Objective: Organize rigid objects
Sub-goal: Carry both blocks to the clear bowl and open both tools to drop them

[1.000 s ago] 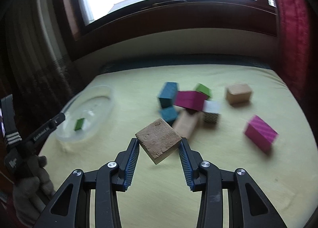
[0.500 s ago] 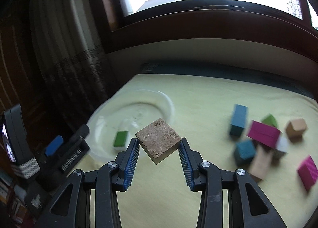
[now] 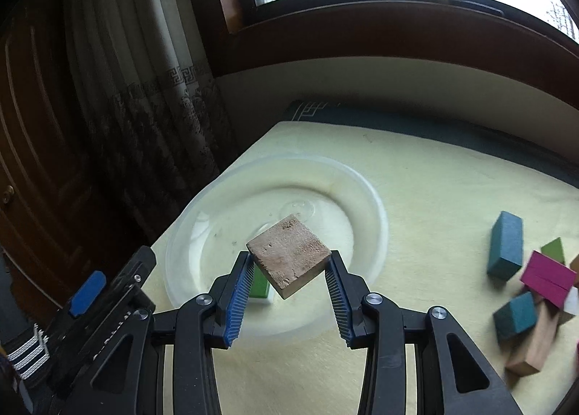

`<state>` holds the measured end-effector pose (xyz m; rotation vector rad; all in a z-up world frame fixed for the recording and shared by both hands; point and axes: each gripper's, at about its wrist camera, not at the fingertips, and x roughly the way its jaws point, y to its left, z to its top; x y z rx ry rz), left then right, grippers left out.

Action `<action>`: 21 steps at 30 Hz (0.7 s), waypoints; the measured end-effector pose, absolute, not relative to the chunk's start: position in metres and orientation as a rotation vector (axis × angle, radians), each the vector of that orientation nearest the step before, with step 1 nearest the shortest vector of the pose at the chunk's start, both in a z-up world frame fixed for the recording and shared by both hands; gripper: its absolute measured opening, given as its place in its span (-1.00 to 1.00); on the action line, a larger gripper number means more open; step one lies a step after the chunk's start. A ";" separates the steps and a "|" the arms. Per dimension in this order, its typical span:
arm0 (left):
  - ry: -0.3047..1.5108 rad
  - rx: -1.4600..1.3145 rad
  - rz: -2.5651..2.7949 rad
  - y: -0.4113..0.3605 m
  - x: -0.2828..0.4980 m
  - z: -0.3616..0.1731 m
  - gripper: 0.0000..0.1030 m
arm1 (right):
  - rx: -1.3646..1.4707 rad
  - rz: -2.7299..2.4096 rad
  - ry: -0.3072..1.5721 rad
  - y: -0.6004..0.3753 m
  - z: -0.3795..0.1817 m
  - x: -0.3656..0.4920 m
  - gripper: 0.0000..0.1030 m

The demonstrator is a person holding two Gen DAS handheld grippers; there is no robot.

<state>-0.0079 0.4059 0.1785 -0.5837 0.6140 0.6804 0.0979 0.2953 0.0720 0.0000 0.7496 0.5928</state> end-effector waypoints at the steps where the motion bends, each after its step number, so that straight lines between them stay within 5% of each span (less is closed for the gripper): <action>1: 0.613 -0.586 0.682 0.406 -0.008 0.178 0.65 | 0.007 0.598 0.753 0.297 0.070 0.100 -0.14; 3: 0.613 -0.594 0.680 0.407 -0.009 0.177 0.84 | 0.018 0.609 0.765 0.298 0.068 0.104 -0.14; 18: 0.607 -0.590 0.673 0.404 -0.012 0.176 0.85 | 0.052 0.557 0.751 0.275 0.062 0.100 -0.11; 21: 0.595 -0.563 0.664 0.398 -0.010 0.178 0.85 | 0.058 0.532 0.747 0.267 0.059 0.095 0.02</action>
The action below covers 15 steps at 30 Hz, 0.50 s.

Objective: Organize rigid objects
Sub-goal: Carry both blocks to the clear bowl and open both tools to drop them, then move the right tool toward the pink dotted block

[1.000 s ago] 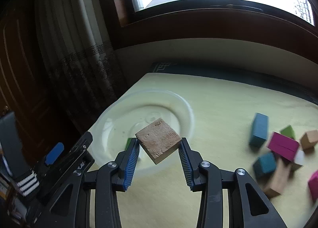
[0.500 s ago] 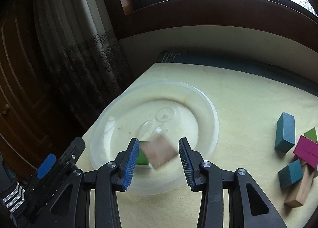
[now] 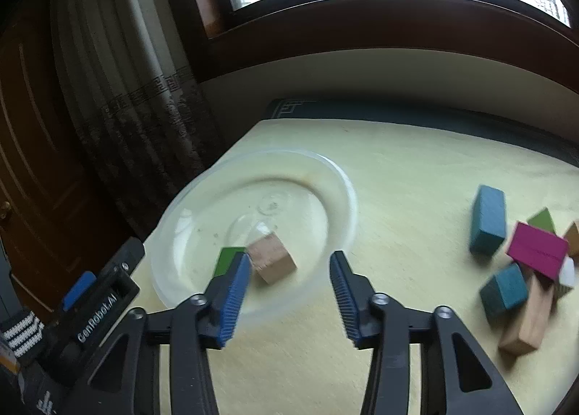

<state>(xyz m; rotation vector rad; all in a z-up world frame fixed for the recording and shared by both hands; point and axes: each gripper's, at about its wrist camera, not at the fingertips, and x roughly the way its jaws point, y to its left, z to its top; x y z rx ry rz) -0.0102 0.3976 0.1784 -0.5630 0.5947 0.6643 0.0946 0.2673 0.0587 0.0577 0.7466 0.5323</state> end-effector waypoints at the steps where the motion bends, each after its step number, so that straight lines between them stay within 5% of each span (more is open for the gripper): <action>1: 0.591 -0.550 0.662 0.396 -0.009 0.180 0.85 | 0.057 0.525 0.744 0.265 0.058 0.093 0.05; 15: 0.550 -0.428 0.567 0.367 0.002 0.195 0.86 | 0.098 0.377 0.739 0.203 0.046 0.074 0.10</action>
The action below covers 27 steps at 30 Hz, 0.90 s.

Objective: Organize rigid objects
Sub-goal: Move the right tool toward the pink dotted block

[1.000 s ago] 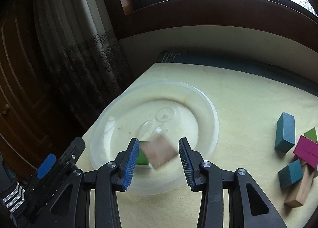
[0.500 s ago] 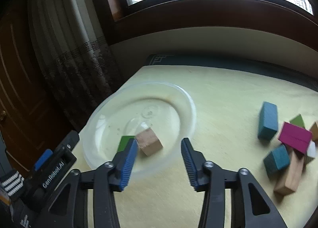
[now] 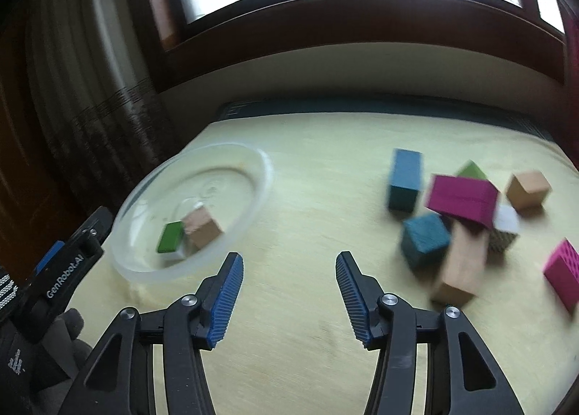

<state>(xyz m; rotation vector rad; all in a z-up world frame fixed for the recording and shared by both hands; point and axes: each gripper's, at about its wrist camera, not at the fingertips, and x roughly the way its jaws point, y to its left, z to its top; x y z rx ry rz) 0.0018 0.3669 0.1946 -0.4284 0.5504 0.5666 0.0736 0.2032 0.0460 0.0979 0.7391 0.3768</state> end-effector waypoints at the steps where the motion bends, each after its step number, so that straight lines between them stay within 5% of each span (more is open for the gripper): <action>1: 0.547 -0.417 0.562 0.364 0.003 0.195 0.86 | 0.105 0.367 0.740 0.199 0.045 0.073 0.10; 13: 0.512 -0.275 0.474 0.326 0.008 0.206 0.94 | 0.154 0.269 0.720 0.155 0.041 0.059 0.11; 27: 0.538 -0.188 0.391 0.302 0.017 0.205 0.94 | 0.233 0.129 0.695 0.096 0.038 0.044 0.61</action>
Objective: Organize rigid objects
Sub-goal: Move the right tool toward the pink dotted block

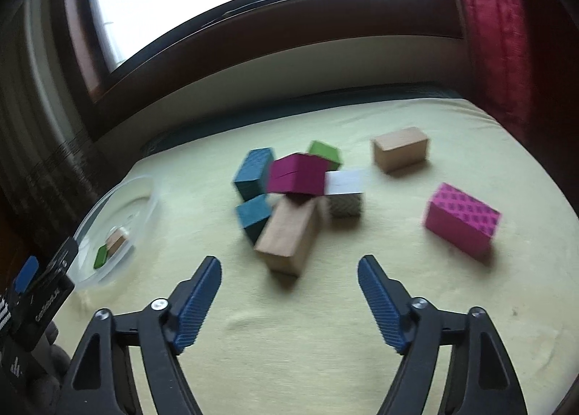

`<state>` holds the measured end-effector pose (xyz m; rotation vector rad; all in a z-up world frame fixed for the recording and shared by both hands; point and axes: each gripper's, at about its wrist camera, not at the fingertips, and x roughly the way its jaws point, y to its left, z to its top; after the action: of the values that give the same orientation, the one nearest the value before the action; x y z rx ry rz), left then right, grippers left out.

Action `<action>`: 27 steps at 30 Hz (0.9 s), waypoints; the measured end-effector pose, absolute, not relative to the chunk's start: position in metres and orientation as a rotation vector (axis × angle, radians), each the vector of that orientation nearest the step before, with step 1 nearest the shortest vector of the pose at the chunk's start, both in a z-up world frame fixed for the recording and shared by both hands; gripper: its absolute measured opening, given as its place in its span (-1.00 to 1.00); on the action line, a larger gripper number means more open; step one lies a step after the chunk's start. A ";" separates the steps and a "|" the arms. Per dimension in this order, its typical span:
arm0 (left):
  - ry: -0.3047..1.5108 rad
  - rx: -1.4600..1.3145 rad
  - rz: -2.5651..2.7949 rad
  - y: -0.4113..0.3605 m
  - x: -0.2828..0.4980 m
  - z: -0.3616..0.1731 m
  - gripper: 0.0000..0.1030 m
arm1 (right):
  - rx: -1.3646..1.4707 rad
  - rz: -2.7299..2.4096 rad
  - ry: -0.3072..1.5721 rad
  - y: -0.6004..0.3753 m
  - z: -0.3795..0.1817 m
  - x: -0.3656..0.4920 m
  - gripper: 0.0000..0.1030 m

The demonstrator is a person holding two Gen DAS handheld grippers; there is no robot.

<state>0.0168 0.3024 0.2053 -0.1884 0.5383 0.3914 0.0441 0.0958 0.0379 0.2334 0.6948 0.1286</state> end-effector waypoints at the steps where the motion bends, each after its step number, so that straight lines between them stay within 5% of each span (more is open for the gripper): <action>1: 0.544 -0.183 0.378 0.300 0.018 0.205 0.94 | 0.238 0.120 0.693 0.092 0.038 0.043 0.65; 27: 0.682 -0.119 0.120 0.242 0.028 0.220 0.94 | 0.310 -0.122 0.674 -0.009 0.038 0.029 0.81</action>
<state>0.0276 0.2418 0.2197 -0.1185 0.6818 0.1195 0.0292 -0.0089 0.0378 0.3095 0.6740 -0.1219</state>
